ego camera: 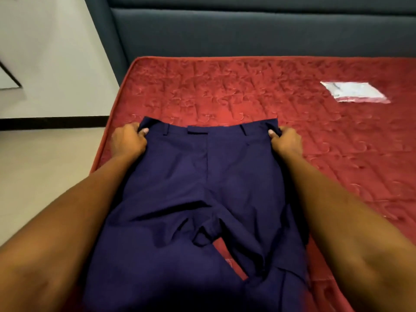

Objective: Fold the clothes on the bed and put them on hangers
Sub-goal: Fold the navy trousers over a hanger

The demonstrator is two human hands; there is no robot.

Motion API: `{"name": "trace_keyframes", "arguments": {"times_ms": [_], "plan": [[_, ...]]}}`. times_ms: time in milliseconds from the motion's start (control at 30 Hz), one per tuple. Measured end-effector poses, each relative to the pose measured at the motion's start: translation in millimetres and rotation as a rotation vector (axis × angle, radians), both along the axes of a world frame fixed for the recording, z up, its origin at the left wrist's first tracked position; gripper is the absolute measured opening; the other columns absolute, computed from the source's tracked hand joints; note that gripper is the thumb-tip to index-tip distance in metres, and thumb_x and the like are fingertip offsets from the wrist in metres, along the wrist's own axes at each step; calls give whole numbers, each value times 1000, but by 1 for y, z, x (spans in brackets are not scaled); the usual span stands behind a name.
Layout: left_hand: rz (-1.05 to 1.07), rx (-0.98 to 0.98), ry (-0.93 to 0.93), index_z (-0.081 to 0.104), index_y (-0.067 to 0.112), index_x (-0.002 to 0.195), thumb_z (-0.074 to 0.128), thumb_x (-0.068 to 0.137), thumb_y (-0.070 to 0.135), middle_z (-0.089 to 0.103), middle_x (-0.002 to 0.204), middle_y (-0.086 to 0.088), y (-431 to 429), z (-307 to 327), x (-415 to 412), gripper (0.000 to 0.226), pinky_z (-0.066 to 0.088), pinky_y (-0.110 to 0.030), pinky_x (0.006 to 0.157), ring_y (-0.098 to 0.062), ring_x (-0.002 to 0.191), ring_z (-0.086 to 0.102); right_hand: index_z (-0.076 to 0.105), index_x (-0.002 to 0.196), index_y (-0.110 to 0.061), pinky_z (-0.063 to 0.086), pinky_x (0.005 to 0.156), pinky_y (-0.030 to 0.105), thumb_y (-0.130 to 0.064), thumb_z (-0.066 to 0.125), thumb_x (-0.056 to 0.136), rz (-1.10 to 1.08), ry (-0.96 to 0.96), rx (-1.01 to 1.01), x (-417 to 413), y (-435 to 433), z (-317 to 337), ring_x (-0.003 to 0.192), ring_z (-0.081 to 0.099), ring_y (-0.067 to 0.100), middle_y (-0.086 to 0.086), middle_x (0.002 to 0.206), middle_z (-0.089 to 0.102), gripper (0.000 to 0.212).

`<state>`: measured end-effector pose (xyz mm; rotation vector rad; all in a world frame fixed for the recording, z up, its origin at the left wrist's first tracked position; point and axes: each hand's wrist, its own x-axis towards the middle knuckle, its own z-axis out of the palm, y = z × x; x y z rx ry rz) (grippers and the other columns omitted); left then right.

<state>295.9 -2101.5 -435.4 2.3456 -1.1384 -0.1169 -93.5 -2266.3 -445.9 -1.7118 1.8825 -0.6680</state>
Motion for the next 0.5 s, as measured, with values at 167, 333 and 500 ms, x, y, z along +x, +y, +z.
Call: {"name": "trace_keyframes", "arguments": {"times_ms": [167, 333, 500], "plan": [[-30, 40, 47, 72, 11, 100, 62, 95, 36, 70, 100, -28, -14, -14, 13, 28, 49, -43, 80, -47, 97, 64, 58, 74, -11, 38, 71, 32, -43, 69, 93, -32, 10, 101, -3, -23, -15, 97, 66, 34, 13, 84, 64, 39], [-32, 12, 456, 70, 12, 100, 71, 89, 47, 73, 101, -11, 1, 14, 20, 38, 53, -36, 82, -27, 87, 67, 67, 88, -12, 48, 79, 34, -44, 72, 91, 12, -56, 174, -7, -7, 14, 96, 64, 27, 12, 100, 68, 33], [79, -139, 535, 57, 16, 125, 67, 96, 34, 63, 112, 0, 83, 33, -4, 36, 47, -33, 95, -19, 100, 60, 70, 78, -13, 48, 70, 35, -48, 75, 85, -119, -241, 189, -31, 48, 27, 80, 62, 21, 7, 84, 67, 36]]}}
